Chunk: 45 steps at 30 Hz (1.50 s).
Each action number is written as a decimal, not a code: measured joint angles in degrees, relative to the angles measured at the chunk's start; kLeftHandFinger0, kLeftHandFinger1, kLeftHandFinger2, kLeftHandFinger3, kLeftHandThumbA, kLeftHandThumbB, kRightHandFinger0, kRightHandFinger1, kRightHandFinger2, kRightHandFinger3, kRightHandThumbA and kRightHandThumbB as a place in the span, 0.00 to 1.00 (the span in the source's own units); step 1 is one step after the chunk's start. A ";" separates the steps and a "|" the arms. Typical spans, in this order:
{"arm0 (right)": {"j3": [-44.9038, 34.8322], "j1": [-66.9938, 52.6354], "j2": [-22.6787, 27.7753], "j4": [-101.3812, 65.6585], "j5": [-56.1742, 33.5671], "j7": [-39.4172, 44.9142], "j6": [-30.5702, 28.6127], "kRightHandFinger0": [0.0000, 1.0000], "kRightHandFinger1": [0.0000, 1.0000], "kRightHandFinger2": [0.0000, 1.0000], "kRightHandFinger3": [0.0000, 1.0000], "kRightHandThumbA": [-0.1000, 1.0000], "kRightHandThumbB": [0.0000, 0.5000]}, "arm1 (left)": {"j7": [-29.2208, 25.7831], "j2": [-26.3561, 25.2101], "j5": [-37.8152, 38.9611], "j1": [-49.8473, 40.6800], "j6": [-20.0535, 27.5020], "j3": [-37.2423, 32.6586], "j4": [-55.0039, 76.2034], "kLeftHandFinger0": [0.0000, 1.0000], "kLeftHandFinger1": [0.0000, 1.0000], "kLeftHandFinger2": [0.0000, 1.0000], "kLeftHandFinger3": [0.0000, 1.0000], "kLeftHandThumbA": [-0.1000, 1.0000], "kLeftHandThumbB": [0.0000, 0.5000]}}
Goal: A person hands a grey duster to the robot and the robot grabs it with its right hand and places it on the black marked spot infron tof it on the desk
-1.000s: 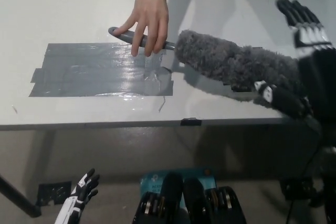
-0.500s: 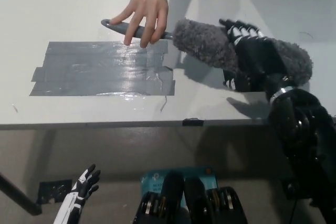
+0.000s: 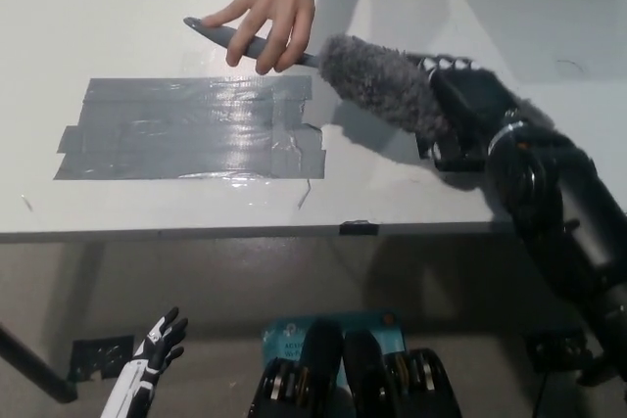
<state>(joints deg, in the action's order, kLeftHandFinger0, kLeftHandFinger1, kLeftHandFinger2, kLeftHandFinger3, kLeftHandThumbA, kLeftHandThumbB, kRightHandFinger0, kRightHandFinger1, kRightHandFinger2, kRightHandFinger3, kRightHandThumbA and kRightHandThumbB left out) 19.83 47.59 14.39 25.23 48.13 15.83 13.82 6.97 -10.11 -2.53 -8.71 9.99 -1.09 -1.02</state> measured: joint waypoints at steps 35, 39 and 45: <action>-5.08 10.77 5.87 12.65 -6.91 -16.88 -16.80 0.06 0.59 0.90 1.00 0.00 0.35 | -0.01 0.00 -1.62 0.21 -1.27 0.01 1.24 1.00 1.00 1.00 1.00 1.00 0.45; -2.86 13.19 8.09 18.34 -7.23 -14.97 -18.33 0.14 0.68 0.96 1.00 0.00 0.33 | 0.00 0.00 -1.70 0.72 -1.67 0.02 1.30 1.00 1.00 1.00 1.00 1.00 0.45; -0.51 12.72 8.86 22.39 -7.54 -11.63 -19.29 0.22 0.71 0.98 1.00 0.00 0.34 | 0.01 -0.02 -1.68 0.77 -1.93 0.04 1.34 1.00 1.00 1.00 1.00 1.00 0.46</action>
<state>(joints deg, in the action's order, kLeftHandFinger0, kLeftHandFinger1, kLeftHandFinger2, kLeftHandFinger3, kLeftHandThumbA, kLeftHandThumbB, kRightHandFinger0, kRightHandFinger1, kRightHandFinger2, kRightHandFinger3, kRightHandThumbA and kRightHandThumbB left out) 19.31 60.31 23.25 47.62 40.60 4.20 -5.47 6.98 -10.13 -4.20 -7.94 8.06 -1.06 0.32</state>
